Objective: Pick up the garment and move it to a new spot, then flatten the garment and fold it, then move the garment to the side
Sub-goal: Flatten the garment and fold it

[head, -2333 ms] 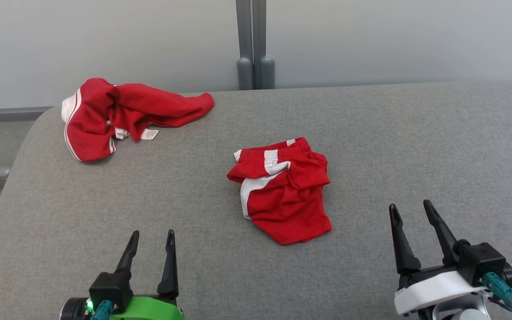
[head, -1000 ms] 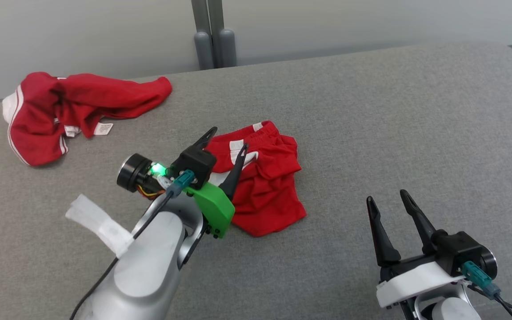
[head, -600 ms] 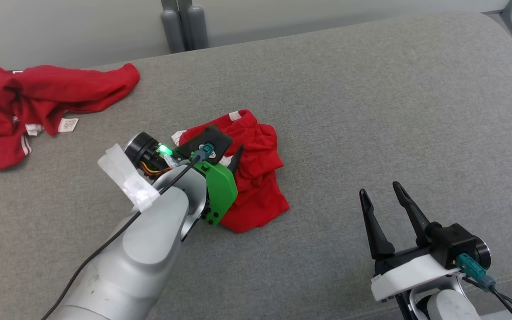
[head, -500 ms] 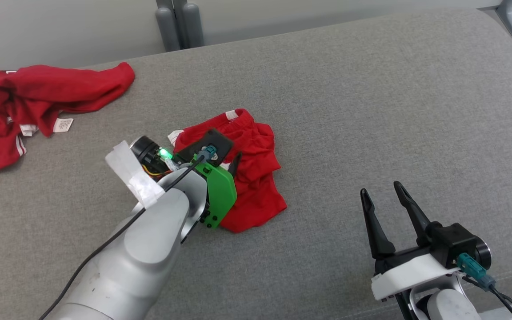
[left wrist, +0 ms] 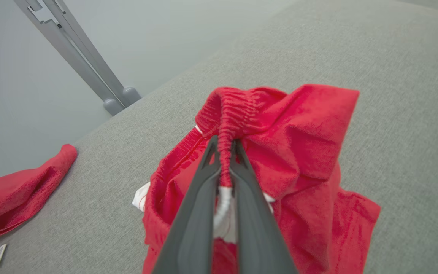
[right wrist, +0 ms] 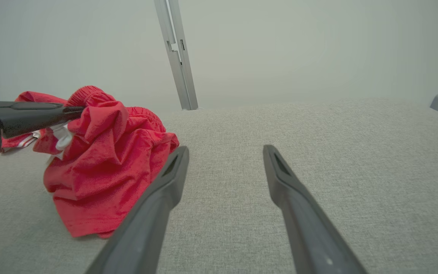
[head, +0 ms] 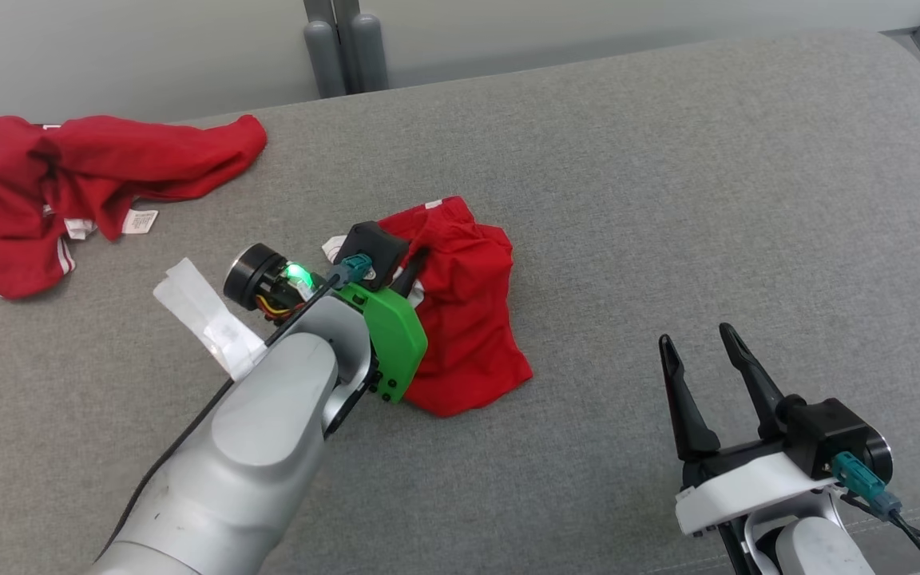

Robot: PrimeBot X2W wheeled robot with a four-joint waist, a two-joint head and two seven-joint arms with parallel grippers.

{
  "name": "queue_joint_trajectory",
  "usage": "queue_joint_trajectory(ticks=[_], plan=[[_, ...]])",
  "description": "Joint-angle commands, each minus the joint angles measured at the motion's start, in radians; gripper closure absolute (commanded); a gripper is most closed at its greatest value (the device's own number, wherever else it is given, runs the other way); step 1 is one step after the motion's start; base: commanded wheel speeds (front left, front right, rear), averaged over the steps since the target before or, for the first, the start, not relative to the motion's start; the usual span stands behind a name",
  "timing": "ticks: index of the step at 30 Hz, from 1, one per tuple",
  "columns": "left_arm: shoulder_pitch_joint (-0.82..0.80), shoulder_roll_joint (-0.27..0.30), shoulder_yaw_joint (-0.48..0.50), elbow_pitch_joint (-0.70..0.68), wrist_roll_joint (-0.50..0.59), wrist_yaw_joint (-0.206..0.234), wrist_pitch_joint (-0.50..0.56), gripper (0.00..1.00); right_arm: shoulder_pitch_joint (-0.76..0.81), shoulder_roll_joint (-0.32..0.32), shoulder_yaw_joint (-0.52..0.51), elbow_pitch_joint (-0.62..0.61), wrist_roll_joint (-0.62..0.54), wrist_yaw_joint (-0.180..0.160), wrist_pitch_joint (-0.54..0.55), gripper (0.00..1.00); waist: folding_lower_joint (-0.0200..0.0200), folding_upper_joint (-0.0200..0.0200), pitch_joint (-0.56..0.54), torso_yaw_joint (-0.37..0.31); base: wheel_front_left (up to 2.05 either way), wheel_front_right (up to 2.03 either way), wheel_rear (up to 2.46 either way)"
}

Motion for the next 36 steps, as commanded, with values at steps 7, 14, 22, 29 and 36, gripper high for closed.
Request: queue_joint_trajectory(ticks=[7,14,22,29,36], plan=[[0.012,-0.040,0.045,-0.166,-0.113,0.009,-0.072,1.00,0.019,-0.001,-0.004,0.005,0.003,0.000,-0.003,0.00,0.0000,-0.0001,-0.044,0.044,0.00,0.00,0.00],[0.015,-0.046,0.052,-0.389,-0.225,0.098,-0.049,1.00,0.023,-0.001,0.003,0.007,0.007,0.000,-0.003,0.00,0.0000,-0.0001,-0.063,0.048,0.00,0.00,0.00],[0.101,-0.040,0.084,-0.440,-0.319,0.287,-0.006,1.00,0.021,-0.001,-0.003,0.005,0.012,0.000,-0.003,0.00,0.0000,-0.0001,-0.052,0.037,0.00,0.00,0.00],[0.267,0.026,0.170,-0.350,-0.394,0.324,-0.064,1.00,0.016,-0.001,-0.019,0.006,0.014,0.000,-0.003,0.00,0.0000,-0.0001,-0.031,0.043,0.00,0.00,0.00],[0.382,0.058,0.237,-0.300,-0.457,0.311,-0.128,1.00,0.012,-0.001,-0.021,0.016,0.004,0.000,-0.003,0.00,0.0000,-0.0001,-0.023,0.072,0.00,0.00,0.00]])
